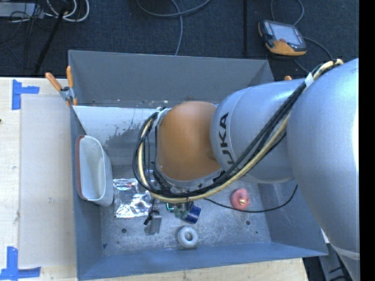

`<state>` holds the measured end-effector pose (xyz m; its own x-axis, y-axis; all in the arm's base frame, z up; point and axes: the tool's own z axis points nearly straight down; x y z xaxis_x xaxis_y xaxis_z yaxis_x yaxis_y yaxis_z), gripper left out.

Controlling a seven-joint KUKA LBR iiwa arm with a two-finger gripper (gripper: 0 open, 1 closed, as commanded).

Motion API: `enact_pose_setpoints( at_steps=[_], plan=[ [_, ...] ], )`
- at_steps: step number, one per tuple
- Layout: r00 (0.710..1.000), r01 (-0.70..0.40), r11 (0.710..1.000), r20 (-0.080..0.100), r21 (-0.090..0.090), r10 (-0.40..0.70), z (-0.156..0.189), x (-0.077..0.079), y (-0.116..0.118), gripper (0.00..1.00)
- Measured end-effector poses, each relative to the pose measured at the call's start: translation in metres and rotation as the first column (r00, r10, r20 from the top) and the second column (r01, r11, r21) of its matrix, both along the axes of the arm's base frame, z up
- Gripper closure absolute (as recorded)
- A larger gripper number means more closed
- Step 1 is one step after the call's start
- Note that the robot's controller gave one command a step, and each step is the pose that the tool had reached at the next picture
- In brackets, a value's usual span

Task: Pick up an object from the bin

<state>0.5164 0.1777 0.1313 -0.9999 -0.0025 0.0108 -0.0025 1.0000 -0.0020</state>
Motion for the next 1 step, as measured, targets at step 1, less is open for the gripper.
enact_pose_setpoints(
  at_steps=[1],
  plan=[
    [0.978, -0.207, 0.978, 0.009, 0.002, 0.207, -0.0637, 0.049, -0.0054, 0.0]
  ],
)
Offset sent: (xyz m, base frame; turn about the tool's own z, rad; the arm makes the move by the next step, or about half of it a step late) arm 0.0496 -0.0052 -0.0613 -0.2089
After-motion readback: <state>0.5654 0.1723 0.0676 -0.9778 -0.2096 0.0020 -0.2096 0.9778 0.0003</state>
